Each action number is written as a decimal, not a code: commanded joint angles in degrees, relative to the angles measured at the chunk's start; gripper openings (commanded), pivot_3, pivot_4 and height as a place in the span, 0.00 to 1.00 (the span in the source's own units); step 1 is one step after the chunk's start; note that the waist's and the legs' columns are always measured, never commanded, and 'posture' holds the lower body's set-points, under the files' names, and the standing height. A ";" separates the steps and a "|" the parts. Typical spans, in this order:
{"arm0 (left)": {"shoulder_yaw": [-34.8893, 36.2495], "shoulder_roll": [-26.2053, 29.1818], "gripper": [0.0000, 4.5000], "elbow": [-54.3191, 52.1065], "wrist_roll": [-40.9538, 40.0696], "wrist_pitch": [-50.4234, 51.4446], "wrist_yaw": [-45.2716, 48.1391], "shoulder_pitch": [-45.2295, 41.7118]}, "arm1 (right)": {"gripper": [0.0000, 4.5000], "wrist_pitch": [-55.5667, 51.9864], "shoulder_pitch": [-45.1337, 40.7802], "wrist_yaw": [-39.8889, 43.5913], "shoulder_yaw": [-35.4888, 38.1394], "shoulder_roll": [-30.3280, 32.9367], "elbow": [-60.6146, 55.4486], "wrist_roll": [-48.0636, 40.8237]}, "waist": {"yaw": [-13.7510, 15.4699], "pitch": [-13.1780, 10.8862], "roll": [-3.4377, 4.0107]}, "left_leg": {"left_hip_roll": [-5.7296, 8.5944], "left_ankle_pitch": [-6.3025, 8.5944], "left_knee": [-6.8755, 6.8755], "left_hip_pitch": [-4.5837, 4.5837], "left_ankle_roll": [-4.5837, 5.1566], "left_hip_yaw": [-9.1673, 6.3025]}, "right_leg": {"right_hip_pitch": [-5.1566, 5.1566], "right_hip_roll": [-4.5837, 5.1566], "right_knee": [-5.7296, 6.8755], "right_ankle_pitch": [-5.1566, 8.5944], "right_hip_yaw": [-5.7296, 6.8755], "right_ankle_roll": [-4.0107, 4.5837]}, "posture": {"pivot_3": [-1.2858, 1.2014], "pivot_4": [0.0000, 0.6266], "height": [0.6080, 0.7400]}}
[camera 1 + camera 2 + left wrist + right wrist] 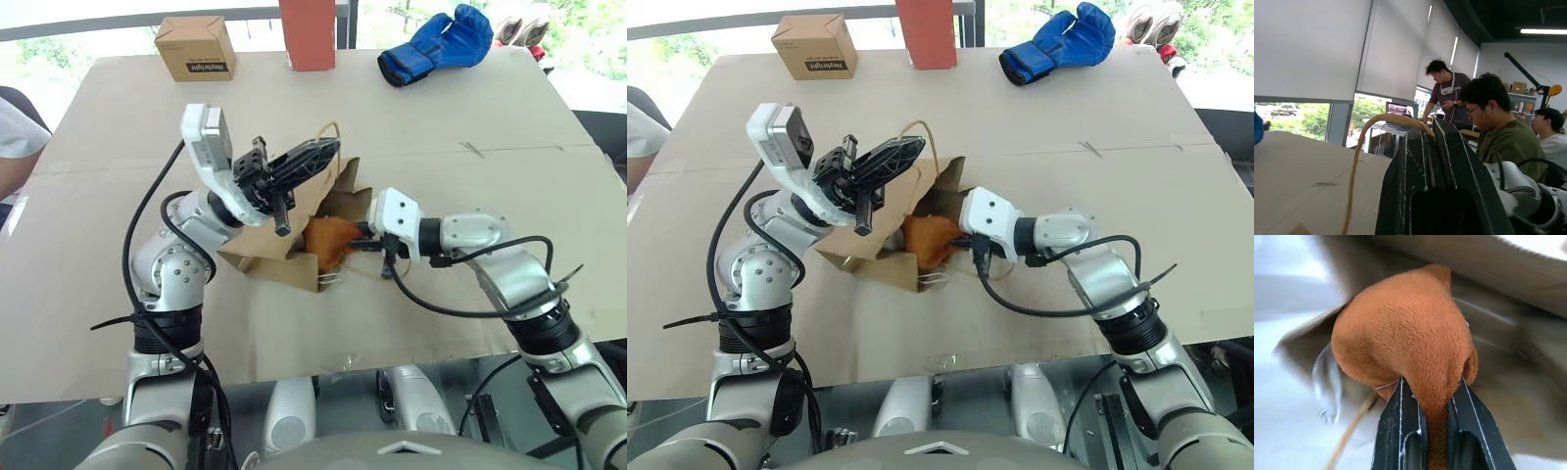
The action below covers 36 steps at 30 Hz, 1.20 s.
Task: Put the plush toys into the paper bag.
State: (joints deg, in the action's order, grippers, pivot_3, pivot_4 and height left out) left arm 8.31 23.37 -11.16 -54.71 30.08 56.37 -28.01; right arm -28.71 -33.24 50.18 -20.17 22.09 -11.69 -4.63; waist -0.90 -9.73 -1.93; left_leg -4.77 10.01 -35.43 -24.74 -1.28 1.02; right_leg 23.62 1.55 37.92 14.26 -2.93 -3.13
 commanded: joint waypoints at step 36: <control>10.03 -1.22 0.00 -5.40 -8.77 -0.14 -5.89 3.71 | 0.86 -41.89 9.17 -11.33 23.55 -3.05 -14.54 -15.59 | -0.09 0.09 -0.15 | 0.01 0.00 0.01 0.00 0.00 0.00 | -0.04 0.02 -0.03 0.12 -0.03 0.23 | 0.52 0.24 1.00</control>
State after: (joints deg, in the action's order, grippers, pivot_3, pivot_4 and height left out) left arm 17.45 22.06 -14.61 -61.27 30.39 50.75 -22.94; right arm -65.94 -23.51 40.76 0.79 20.97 -24.33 -17.07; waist -1.00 -9.64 -2.08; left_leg -4.76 10.01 -35.40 -24.74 -1.28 1.03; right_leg 23.61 1.56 37.90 14.38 -2.99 -2.90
